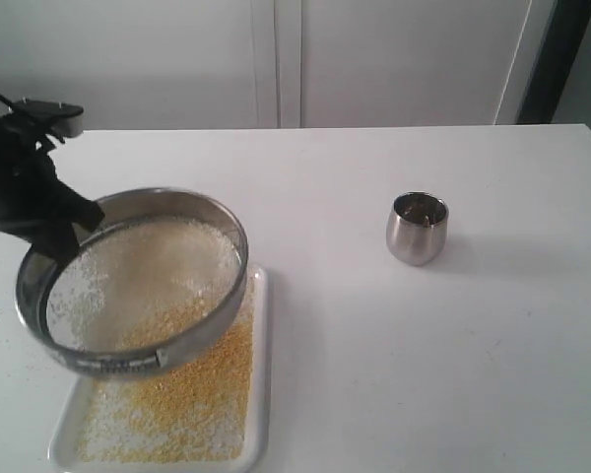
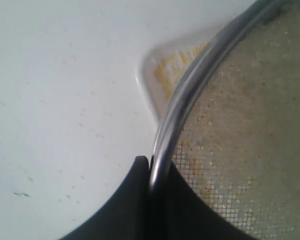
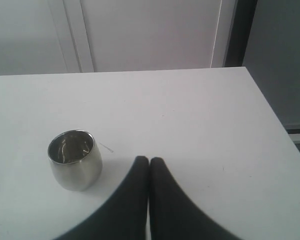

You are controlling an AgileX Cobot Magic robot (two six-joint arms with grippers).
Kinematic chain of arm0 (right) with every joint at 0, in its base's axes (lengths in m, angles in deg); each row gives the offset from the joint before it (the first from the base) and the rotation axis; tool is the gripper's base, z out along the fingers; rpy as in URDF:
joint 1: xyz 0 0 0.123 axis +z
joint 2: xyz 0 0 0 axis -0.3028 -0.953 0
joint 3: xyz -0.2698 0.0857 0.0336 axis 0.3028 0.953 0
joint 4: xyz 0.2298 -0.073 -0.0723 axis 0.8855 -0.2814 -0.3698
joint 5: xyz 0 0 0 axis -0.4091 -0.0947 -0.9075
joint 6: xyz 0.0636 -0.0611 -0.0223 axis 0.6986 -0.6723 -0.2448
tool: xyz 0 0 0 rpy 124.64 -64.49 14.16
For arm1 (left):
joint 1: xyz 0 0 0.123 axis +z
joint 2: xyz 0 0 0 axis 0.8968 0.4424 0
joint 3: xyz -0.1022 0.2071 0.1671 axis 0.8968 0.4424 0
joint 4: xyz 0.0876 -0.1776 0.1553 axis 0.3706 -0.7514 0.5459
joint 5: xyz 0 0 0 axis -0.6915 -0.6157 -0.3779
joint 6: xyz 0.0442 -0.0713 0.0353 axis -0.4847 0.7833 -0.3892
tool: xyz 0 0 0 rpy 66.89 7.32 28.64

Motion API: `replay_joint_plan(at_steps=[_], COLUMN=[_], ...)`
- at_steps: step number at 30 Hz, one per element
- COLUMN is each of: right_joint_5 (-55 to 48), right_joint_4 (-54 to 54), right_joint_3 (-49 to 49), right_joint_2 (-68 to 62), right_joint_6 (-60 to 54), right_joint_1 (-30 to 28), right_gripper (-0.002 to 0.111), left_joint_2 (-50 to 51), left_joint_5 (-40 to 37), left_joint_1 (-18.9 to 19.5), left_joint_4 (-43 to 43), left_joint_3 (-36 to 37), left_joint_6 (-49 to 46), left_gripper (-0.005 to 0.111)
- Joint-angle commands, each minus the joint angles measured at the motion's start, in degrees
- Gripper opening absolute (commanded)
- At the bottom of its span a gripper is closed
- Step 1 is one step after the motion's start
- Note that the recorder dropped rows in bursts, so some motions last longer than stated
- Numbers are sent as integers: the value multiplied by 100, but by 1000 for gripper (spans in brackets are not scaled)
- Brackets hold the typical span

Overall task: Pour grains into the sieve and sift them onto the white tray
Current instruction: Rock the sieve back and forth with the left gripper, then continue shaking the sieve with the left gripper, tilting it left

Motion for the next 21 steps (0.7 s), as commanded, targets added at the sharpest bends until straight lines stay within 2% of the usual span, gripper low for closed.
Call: replay_joint_plan(at_steps=[1, 3, 5, 7, 8, 10, 12, 14, 16, 17, 18, 19, 21], right_joint_5=[-15, -5, -5, -15, -15, -15, -15, -15, -15, -15, -15, -15, -15], right_joint_4=[-15, -15, -15, -15, -15, -15, -15, -15, -15, -15, -15, -15, -15], right_joint_3=[18, 18, 18, 18, 18, 18, 18, 18, 18, 18, 18, 18, 18], right_joint_2=[19, 19, 19, 19, 19, 19, 19, 19, 19, 19, 19, 19, 19], right_joint_6=[10, 10, 10, 10, 10, 10, 10, 10, 10, 10, 10, 10, 10], right_joint_1=[-35, -35, -35, -35, -35, -35, -35, -35, -35, -35, -35, -35, -35], right_gripper=[0, 0, 0, 0, 0, 0, 0, 0, 0, 0, 0, 0, 0], left_joint_2=[-691, -476, -54, 85, 17, -396, -803, -817, -515, -332, -201, -290, -899], left_joint_5=[1150, 1352, 521, -270, -473, -224, 602, 1286, 989, 503, -315, -567, 122], left_joint_1=[-264, -136, 15, 33, -18, -167, -232, -150, 46, 115, 126, 126, -36], left_joint_4=[-416, -416, -416, -431, -432, -444, -444, -293, -305, -306, -292, -292, -328], left_joint_3=[789, 477, -141, -340, -229, 365, 943, 980, 542, 254, 26, 137, 1037], left_joint_6=[-75, -24, 45, 5, -46, -84, -33, 36, 74, 74, -29, -130, -145], left_gripper=[0, 0, 0, 0, 0, 0, 0, 0, 0, 0, 0, 0, 0])
